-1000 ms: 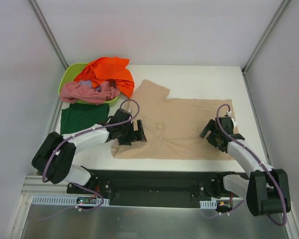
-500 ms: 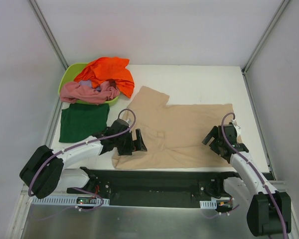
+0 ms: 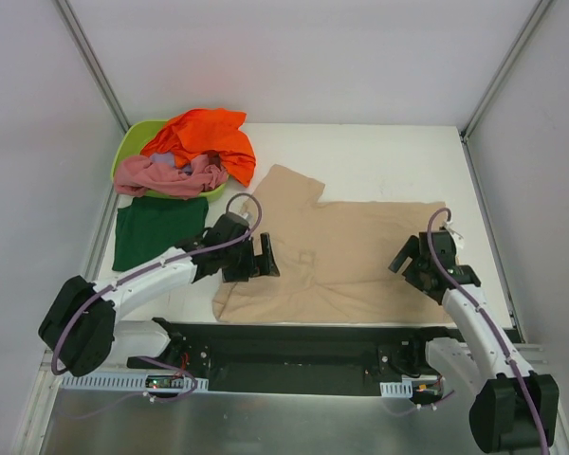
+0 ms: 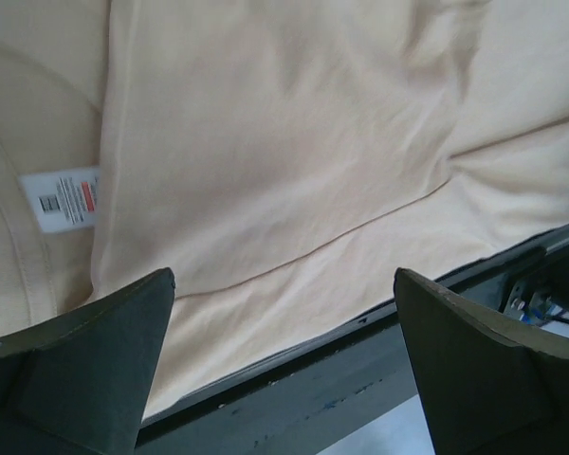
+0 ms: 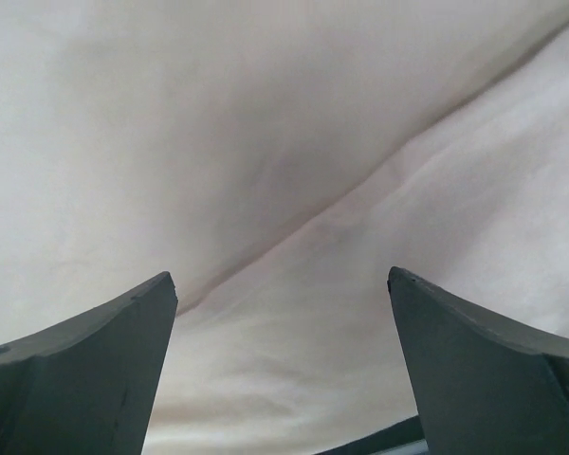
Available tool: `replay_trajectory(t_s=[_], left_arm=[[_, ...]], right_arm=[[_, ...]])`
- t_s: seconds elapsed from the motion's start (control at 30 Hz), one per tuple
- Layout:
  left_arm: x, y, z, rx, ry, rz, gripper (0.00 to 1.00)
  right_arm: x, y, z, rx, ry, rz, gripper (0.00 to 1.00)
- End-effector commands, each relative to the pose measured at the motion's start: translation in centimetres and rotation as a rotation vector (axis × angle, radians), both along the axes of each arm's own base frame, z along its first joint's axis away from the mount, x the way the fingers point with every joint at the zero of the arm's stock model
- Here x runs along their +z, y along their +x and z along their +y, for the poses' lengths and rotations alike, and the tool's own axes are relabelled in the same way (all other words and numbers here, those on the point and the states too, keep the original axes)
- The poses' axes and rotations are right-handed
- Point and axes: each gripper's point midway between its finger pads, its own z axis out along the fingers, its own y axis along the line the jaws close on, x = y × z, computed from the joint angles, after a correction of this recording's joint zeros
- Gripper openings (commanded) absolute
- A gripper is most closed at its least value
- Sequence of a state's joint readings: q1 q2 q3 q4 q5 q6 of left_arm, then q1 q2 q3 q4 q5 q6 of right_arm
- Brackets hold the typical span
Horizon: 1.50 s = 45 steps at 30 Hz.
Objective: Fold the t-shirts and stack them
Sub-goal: Grap the side of the flattened tshirt furthest away from the robot with both arms
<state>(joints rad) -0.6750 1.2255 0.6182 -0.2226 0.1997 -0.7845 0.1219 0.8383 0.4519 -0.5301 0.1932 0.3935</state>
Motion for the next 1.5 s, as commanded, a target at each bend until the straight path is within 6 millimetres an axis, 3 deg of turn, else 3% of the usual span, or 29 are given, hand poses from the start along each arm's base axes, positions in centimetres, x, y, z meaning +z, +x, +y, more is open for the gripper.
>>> replay_trajectory(t_s=[0.0, 0.2, 0.33, 0.57, 0.77, 0.9, 1.03, 1.17, 1.47], left_arm=[[5.5, 5.1, -0.5, -0.022, 0.069, -0.199, 0.99], [10.4, 14.3, -0.4, 0.036, 0.065, -0.287, 0.99], [13.4, 20.9, -1.4, -0.006, 0.089, -0.384, 0.99], [10.8, 32.7, -2.4, -0.036, 0.305, -0.433, 0.99], [8.5, 39.5, -2.6, 0.055, 0.4, -0.502, 0.99], [5.6, 41.2, -2.9, 0.15, 0.392, -0.483, 0.99], [3.3, 41.5, -3.0, 0.154, 0.402, -0.462, 0.99], [0.5, 41.0, -2.9, 0.184, 0.394, -0.393, 0.97], [-2.5, 38.8, -2.6, 0.212, 0.404, -0.262, 0.78]], right_arm=[[5.3, 2.9, -0.7, 0.027, -0.056, -0.094, 0.96], [10.7, 7.5, -0.9, 0.114, -0.14, -0.192, 0.96], [12.3, 9.9, -2.0, 0.11, -0.222, -0.217, 0.96], [12.0, 12.3, -2.4, 0.117, -0.25, -0.193, 0.96], [10.4, 12.0, -2.4, 0.123, -0.246, -0.147, 0.96], [9.7, 11.6, -2.0, 0.13, -0.222, -0.135, 0.96], [8.7, 11.2, -1.6, 0.141, -0.198, -0.122, 0.96], [7.9, 11.0, -1.2, 0.146, -0.174, -0.106, 0.96], [7.4, 10.7, -1.2, 0.139, -0.161, -0.093, 0.96]])
